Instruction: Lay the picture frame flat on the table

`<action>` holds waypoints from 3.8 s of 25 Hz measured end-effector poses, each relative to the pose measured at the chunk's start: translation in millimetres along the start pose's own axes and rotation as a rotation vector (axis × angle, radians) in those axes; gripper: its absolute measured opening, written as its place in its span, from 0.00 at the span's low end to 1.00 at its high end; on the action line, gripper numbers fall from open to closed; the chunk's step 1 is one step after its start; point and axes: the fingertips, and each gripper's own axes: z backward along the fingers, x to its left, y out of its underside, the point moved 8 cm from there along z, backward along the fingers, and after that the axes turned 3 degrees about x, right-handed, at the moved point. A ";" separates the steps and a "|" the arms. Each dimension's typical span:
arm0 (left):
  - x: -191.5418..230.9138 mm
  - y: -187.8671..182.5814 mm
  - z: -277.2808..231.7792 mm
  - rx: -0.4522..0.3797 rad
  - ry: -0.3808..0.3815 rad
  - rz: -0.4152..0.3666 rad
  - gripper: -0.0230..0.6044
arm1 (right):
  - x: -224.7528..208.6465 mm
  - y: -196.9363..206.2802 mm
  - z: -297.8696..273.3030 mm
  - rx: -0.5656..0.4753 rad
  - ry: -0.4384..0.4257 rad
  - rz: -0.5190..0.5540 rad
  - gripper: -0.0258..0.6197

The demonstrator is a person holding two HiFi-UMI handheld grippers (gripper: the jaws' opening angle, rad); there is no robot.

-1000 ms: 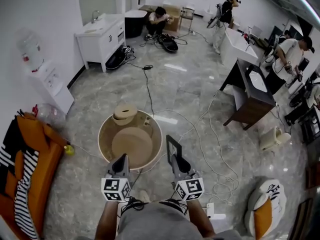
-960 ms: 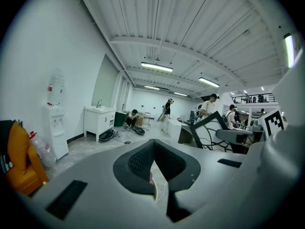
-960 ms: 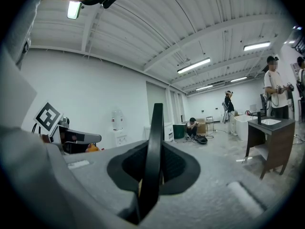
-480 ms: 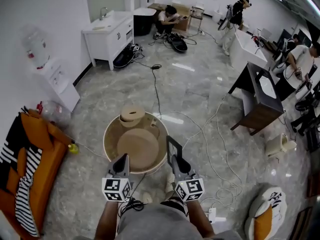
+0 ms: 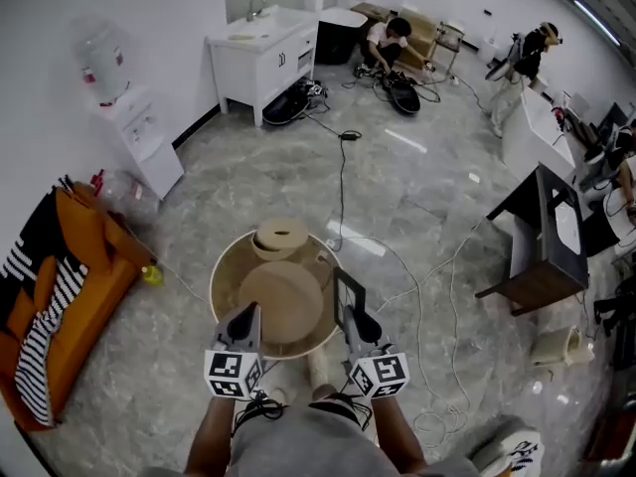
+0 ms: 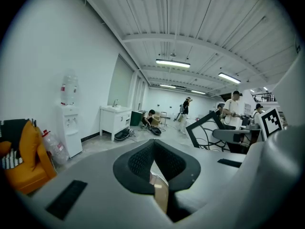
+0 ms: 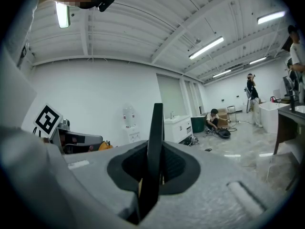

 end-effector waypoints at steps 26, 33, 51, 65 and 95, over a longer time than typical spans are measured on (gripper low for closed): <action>54.8 103.4 -211.8 0.155 -0.301 0.170 0.06 | -125.4 129.9 -257.2 0.339 -0.352 -0.019 0.10; 77.7 161.9 -236.0 0.217 -0.317 0.194 0.06 | -123.8 196.8 -291.5 0.400 -0.388 -0.048 0.10; 136.7 313.4 -284.9 0.318 -0.352 0.276 0.06 | -132.4 352.8 -365.5 0.544 -0.387 -0.046 0.10; 141.7 402.9 -311.5 0.389 -0.347 0.312 0.06 | -142.9 446.2 -383.1 0.628 -0.386 -0.057 0.10; 121.8 419.4 -350.6 0.442 -0.288 0.299 0.06 | -190.5 480.3 -389.8 0.674 -0.306 -0.131 0.12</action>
